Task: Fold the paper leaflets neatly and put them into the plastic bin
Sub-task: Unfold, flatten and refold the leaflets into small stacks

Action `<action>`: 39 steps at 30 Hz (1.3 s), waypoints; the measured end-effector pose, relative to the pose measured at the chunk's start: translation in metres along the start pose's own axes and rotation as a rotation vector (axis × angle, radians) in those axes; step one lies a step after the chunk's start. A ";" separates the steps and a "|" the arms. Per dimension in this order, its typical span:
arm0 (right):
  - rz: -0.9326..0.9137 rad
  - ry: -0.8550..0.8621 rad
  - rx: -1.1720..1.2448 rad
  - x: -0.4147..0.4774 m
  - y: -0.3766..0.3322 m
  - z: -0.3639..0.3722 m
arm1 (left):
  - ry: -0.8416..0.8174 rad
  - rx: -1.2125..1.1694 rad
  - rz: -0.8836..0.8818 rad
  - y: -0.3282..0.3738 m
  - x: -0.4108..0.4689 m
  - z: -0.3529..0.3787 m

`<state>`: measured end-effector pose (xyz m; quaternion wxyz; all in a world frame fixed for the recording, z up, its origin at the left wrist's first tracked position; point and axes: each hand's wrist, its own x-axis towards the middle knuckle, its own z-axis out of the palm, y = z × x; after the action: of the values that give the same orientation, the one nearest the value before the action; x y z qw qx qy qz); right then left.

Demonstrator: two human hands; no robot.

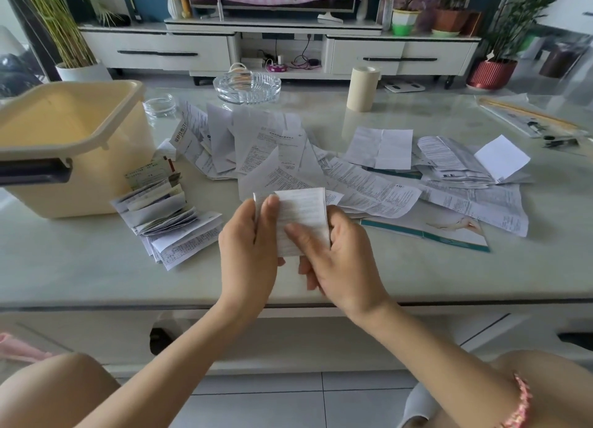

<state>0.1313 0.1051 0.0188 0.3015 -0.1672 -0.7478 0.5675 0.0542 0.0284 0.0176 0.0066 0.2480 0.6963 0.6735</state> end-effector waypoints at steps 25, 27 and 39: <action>-0.024 0.251 0.205 0.044 0.004 0.082 | 0.264 -0.021 0.022 -0.018 0.031 -0.027; -0.021 0.298 0.216 0.046 0.005 0.092 | 0.291 0.020 0.060 -0.019 0.032 -0.032; 0.302 -0.280 0.338 0.051 -0.007 0.096 | 0.332 0.282 0.160 -0.029 0.047 -0.088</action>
<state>0.0319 0.0611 0.0219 0.1307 -0.1440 -0.6433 0.7405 -0.0268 -0.0364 0.0136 -0.1963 0.1863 0.7533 0.5995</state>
